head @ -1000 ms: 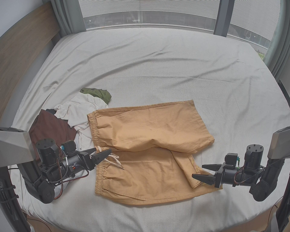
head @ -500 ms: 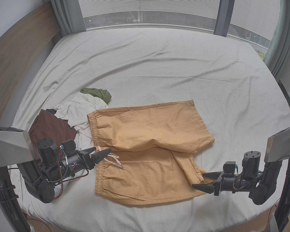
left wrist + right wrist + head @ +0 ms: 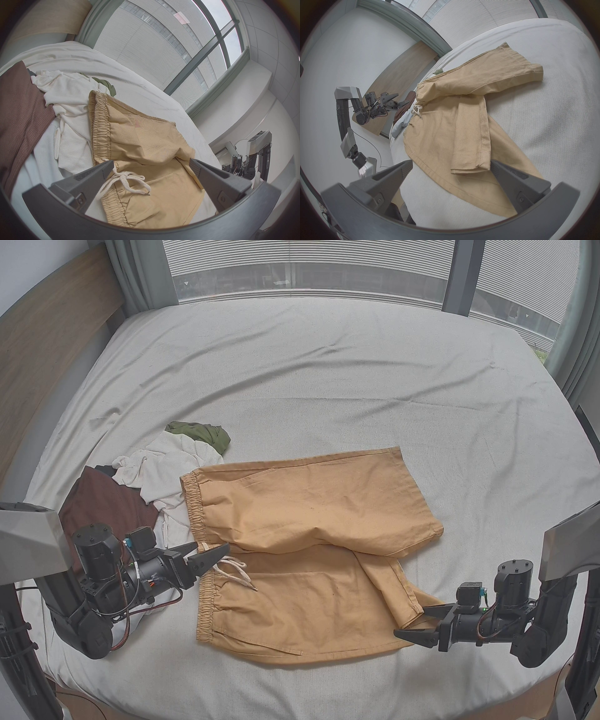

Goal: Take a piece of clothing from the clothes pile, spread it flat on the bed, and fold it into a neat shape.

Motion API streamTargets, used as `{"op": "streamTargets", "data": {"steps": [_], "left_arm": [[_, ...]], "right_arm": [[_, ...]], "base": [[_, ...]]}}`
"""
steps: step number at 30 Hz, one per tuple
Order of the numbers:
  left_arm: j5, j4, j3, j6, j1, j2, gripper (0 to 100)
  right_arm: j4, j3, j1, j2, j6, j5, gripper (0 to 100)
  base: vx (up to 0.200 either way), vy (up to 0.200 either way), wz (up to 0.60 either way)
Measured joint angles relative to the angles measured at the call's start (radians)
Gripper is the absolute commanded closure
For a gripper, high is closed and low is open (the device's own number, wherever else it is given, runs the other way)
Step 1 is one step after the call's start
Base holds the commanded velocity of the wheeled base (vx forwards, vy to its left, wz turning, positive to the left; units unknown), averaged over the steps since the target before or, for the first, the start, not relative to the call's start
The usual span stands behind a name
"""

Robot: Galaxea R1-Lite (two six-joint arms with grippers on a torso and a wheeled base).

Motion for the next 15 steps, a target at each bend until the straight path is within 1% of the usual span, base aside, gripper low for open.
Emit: {"op": "streamTargets", "data": {"steps": [11,15], "left_arm": [[0.000,0.000,-0.001,0.000,-0.001,0.000,0],[0.000,0.000,-0.001,0.000,-0.001,0.000,0]], "right_arm": [[-0.003,-0.027,-0.007,0.014,0.001,-0.014,100],[-0.001,-0.048,-0.031,0.005,0.002,-0.022,100]], "base": [[0.000,0.000,0.00],[0.000,0.000,0.00]]}}
